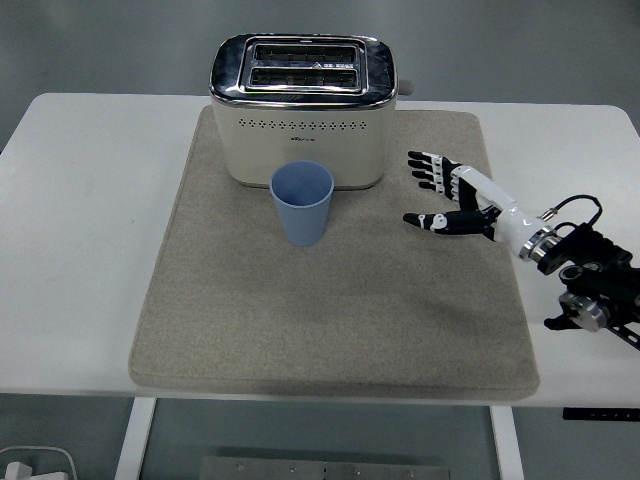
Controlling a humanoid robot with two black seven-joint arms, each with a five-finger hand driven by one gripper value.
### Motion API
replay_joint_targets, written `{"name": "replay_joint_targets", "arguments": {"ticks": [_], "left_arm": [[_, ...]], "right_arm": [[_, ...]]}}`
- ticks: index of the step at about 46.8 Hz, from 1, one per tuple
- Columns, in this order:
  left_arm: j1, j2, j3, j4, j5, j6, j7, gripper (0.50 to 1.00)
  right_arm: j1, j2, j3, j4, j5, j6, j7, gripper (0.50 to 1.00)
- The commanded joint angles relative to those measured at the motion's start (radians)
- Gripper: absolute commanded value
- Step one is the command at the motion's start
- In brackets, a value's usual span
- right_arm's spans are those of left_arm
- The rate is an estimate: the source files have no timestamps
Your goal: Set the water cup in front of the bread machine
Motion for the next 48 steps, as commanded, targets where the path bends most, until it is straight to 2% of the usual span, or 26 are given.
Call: {"name": "replay_joint_targets", "arguments": {"ticks": [1,6,15,23,27,30,33,48], "left_arm": [[0.0,0.0,0.0,0.001,0.0,0.0,0.0,0.999],[0.0,0.0,0.0,0.001,0.0,0.0,0.0,0.999],[0.0,0.0,0.0,0.0,0.0,0.0,0.0,0.999],[0.0,0.0,0.0,0.0,0.0,0.0,0.0,1.0],[0.0,0.0,0.0,0.0,0.0,0.0,0.0,0.999],[0.0,0.0,0.0,0.0,0.0,0.0,0.0,1.0],[0.0,0.0,0.0,0.0,0.0,0.0,0.0,0.999],[0.0,0.0,0.0,0.001,0.0,0.0,0.0,0.999]], "right_arm": [[-0.022,-0.056,0.049,-0.001,0.001,0.037,0.001,0.928],[-0.064,-0.107,0.137,-0.01,0.001,0.066,0.001,0.928],[-0.09,-0.123,0.201,-0.035,0.011,0.059,-0.004,0.928],[-0.081,-0.097,0.235,-0.096,0.212,0.05,-0.049,0.928],[-0.061,-0.038,0.234,-0.137,0.284,-0.009,-0.05,0.928],[-0.03,0.002,0.226,-0.164,0.289,-0.056,-0.05,0.928],[-0.019,0.017,0.226,-0.171,0.289,-0.072,-0.052,0.928],[0.025,0.051,0.217,-0.177,0.29,-0.073,-0.067,0.928]]}}
